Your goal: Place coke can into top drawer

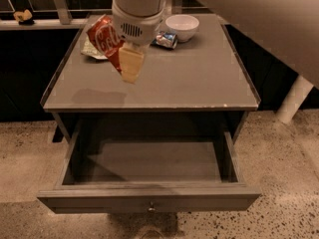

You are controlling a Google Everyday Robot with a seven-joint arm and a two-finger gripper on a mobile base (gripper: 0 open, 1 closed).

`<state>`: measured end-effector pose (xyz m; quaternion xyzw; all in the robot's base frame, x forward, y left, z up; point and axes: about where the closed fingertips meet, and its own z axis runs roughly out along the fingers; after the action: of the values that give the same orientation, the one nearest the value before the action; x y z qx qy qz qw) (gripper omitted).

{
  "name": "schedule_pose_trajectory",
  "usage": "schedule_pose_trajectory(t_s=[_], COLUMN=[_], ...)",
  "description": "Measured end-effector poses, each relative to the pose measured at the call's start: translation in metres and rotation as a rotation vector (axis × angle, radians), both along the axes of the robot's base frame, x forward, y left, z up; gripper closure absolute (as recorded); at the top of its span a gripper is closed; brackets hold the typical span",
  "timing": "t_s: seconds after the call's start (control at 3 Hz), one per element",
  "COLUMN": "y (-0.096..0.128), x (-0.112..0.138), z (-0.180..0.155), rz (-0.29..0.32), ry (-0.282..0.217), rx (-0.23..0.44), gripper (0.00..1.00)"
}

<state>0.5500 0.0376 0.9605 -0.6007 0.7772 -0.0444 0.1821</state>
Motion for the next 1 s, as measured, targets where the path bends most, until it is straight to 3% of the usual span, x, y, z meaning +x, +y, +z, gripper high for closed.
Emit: schedule_pose_trajectory(t_s=[0.33,0.67,1.0], y=[-0.013,-0.013,-0.029], x=[-0.016,-0.016,-0.016], z=[0.005,0.005,0.024], rz=[-0.012,-0.012,-0.046], ry=[0.028,0.028,-0.022], rx=[-0.047,-0.047,-0.058], gripper=[1.0,1.0,1.0])
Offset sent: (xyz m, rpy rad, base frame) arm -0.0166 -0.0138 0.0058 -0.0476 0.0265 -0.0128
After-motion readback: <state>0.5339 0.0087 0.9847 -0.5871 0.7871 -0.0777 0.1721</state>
